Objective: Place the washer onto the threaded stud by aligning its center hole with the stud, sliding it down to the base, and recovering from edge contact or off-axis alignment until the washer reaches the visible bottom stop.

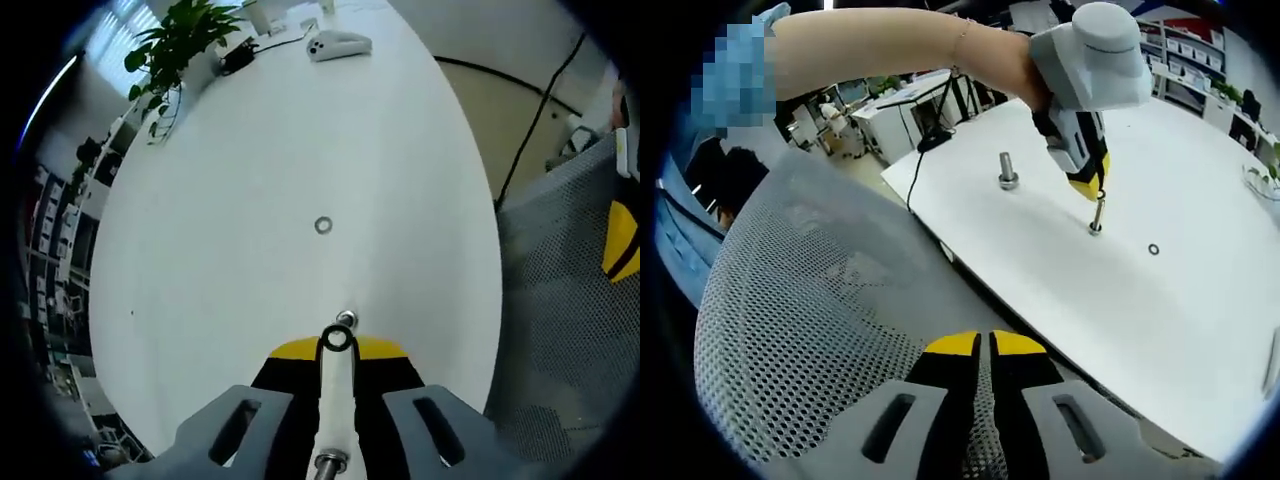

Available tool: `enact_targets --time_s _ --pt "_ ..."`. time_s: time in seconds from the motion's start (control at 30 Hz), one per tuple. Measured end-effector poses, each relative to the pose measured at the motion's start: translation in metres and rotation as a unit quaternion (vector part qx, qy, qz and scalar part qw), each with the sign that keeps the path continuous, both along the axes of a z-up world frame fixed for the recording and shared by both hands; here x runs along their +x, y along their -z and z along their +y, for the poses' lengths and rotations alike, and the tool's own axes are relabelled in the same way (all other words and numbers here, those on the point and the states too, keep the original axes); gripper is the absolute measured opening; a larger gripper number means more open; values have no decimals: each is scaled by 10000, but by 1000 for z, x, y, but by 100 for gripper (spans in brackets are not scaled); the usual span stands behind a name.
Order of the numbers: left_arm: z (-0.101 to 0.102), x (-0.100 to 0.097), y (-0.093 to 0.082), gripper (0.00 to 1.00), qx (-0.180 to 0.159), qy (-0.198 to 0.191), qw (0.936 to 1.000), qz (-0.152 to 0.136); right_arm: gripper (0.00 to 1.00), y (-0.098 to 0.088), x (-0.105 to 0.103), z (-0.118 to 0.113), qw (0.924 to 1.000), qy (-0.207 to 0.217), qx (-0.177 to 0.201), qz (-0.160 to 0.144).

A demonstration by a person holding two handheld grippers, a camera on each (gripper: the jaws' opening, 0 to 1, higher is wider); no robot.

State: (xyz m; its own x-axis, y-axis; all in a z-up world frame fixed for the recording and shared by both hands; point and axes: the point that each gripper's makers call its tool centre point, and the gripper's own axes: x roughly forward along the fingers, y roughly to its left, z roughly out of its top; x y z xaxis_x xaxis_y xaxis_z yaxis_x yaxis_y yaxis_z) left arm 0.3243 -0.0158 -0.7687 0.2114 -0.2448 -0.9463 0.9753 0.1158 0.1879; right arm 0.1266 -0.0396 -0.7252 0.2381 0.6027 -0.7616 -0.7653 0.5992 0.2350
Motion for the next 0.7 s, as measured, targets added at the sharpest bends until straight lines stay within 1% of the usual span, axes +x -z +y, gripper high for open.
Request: enact_targets --time_s 0.23,0.33,0.4,0.47,0.53,0.7 --pt "-3 4 5 8 48 22 10000 59 6 0 0 1 10000 -44 1 3" --pt "-1 6 6 8 122 8 9999 49 6 0 -1 1 10000 -66 2 8" --pt "0 5 7 8 92 -48 9999 121 6 0 -1 1 10000 -76 7 8" --pt "1 5 8 8 130 -3 9998 122 6 0 -1 1 10000 -92 5 8" --pt "0 5 10 8 160 17 9998 116 6 0 -1 2 9999 -108 5 7" --pt "-1 6 18 8 229 -47 9995 205 6 1 -1 2 9999 -142 5 6"
